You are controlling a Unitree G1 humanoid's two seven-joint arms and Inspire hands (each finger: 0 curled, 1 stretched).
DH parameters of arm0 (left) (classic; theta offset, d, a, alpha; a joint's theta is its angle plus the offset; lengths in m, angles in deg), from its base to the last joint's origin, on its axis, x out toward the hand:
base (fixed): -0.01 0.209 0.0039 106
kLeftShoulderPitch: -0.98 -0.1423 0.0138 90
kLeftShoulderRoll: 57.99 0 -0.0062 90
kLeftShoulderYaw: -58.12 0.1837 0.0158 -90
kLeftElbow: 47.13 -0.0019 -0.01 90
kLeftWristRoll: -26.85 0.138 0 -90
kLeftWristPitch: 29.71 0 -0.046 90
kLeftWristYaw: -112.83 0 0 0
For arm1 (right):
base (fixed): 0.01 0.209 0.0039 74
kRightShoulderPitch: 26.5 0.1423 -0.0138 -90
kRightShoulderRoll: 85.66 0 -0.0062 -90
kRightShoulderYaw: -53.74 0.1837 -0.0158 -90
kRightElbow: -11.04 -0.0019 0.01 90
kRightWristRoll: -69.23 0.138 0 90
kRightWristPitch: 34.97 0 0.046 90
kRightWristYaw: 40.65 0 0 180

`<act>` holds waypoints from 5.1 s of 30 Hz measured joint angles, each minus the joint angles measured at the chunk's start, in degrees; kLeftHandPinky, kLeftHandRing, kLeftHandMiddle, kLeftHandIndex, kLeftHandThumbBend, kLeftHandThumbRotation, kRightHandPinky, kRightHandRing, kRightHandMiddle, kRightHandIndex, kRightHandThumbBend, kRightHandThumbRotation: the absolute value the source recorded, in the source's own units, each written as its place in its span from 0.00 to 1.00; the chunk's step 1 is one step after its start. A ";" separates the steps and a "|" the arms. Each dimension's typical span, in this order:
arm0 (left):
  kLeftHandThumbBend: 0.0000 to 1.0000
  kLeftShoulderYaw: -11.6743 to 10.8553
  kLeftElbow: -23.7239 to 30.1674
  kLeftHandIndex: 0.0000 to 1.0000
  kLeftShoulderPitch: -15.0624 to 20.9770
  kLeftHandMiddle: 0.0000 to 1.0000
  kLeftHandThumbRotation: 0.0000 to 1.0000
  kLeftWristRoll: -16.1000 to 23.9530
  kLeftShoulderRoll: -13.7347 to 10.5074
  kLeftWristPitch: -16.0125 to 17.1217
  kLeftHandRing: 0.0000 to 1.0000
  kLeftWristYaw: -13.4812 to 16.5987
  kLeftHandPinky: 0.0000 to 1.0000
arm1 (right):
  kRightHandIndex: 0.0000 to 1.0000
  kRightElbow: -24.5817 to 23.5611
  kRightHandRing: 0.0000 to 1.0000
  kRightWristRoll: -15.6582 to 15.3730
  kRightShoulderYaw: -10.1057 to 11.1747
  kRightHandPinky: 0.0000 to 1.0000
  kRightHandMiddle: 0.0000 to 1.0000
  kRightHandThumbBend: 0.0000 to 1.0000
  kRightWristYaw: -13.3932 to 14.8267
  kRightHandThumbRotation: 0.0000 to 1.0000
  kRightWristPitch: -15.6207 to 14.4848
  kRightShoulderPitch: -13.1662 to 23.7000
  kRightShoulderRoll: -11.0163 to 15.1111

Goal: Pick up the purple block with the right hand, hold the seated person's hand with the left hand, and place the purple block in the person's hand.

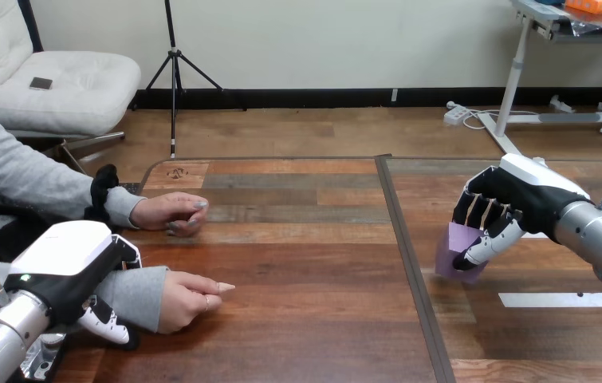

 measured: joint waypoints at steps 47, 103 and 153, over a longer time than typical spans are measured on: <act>0.80 1.87 -4.52 0.34 2.28 0.34 0.00 -0.08 2.59 -1.60 0.29 5.96 0.23 | 0.47 -0.41 0.41 0.55 0.42 0.38 0.46 0.76 0.05 0.00 0.14 -0.26 -0.02; 0.76 -1.45 10.69 0.30 -2.75 0.29 0.00 -3.71 7.12 -1.31 0.23 12.74 0.18 | 0.47 -6.12 0.42 1.82 1.63 0.40 0.46 0.74 1.06 0.00 -0.28 -0.62 -8.08; 0.77 -2.56 13.06 0.30 -2.73 0.28 0.00 -3.70 10.76 -2.06 0.23 12.40 0.17 | 0.46 -7.37 0.40 2.24 1.61 0.36 0.44 0.72 0.26 0.00 -1.53 0.44 -19.14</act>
